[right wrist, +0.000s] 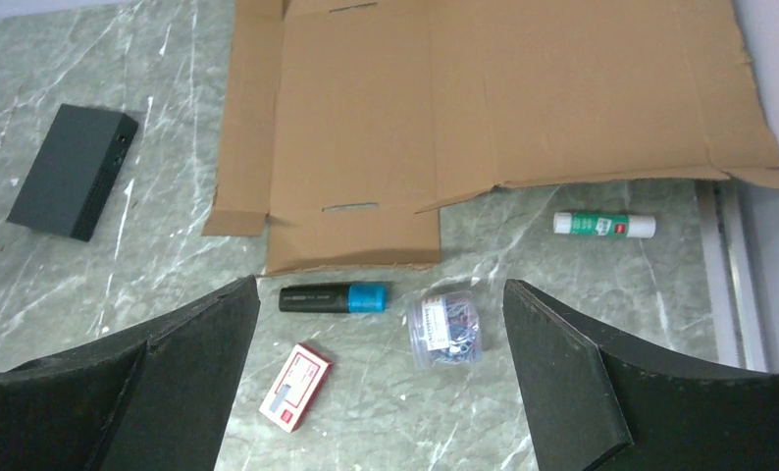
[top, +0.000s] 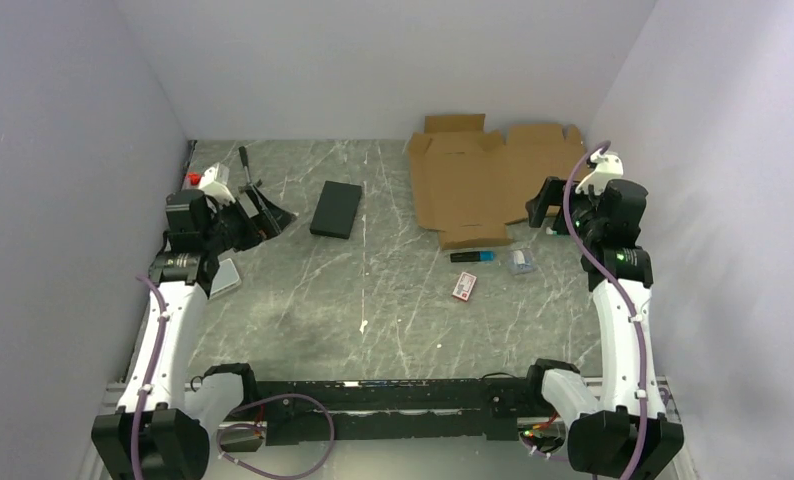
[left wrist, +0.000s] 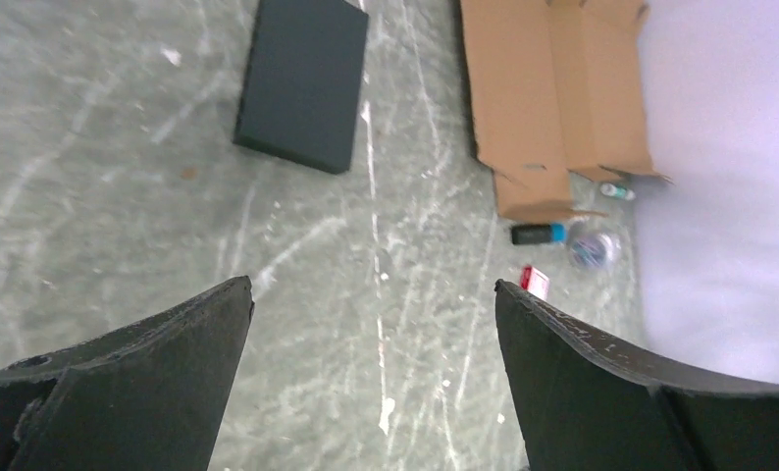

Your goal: Fold the paper box

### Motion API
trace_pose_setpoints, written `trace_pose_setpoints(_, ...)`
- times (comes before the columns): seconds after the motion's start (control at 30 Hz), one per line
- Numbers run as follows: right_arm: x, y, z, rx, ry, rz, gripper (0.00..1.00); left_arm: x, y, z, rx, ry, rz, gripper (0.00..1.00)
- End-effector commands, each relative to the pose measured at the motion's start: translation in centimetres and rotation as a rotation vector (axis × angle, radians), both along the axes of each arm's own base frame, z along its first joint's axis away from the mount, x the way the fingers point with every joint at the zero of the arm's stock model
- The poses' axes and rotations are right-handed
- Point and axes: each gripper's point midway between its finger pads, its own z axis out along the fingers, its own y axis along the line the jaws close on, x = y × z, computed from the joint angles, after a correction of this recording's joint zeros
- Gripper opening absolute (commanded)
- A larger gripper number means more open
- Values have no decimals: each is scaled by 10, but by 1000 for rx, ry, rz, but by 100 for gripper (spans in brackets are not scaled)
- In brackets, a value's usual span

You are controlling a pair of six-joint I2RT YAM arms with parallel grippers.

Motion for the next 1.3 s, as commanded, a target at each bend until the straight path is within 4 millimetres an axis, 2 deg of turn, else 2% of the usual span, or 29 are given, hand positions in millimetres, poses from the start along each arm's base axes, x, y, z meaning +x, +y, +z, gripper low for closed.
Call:
trace_pose_setpoints(0.0, -6, 9, 7, 39, -37, 44, 100, -16, -26, 8, -160, 11, -101, 99)
trace_pose_setpoints(0.2, -12, 22, -1, 16, -66, 154, 100, -24, -48, 0, -346, 23, -172, 99)
trace_pose_setpoints(0.33, -22, 44, -14, -28, -86, 341, 100, -26, -61, -7, -417, 39, -203, 99)
trace_pose_setpoints(0.4, -29, 58, -22, -52, -112, 472, 100, -25, -73, -15, -403, 59, -206, 99)
trace_pose_setpoints(0.47, -41, 74, -29, -56, -132, 607, 100, -26, -95, -21, -362, 81, -232, 99)
trace_pose_setpoints(0.63, -54, 82, -50, -66, -117, 717, 100, -10, -127, -36, -364, 106, -208, 99)
trace_pose_setpoints(0.87, -59, 84, -54, -51, -121, 758, 100, 37, -188, -62, -382, 178, -214, 99)
trace_pose_setpoints(1.03, -57, 82, -53, -54, -119, 740, 100, 91, -223, -74, -395, 207, -222, 96)
trace_pose_setpoints(1.17, -57, 82, -51, -53, -125, 742, 100, 130, -248, -100, -385, 236, -263, 93)
trace_pose_setpoints(1.27, -59, 84, -50, -49, -130, 751, 100, 151, -265, -116, -393, 263, -306, 88)
